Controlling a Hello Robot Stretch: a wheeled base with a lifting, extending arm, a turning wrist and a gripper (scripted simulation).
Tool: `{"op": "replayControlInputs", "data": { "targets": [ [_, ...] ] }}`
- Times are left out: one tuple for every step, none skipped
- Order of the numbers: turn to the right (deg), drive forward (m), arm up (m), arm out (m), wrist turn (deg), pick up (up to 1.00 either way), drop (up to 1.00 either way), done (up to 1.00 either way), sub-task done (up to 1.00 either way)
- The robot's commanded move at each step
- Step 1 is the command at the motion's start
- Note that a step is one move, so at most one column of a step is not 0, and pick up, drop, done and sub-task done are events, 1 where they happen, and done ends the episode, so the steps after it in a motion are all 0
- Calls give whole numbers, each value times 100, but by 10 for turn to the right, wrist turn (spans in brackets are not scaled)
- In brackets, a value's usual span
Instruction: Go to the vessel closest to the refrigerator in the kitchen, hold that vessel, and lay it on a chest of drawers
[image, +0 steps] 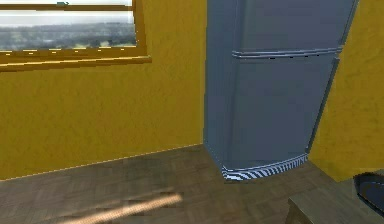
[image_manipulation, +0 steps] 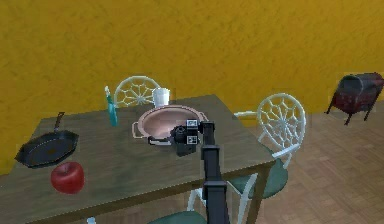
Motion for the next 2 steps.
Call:
{"op": "replayControlInputs", "data": {
  "targets": [
    [0, 0, 0, 0, 0, 100, 0, 0, 0],
    [0, 0, 10, 0, 0, 0, 0, 0, 0]
  ]
}}
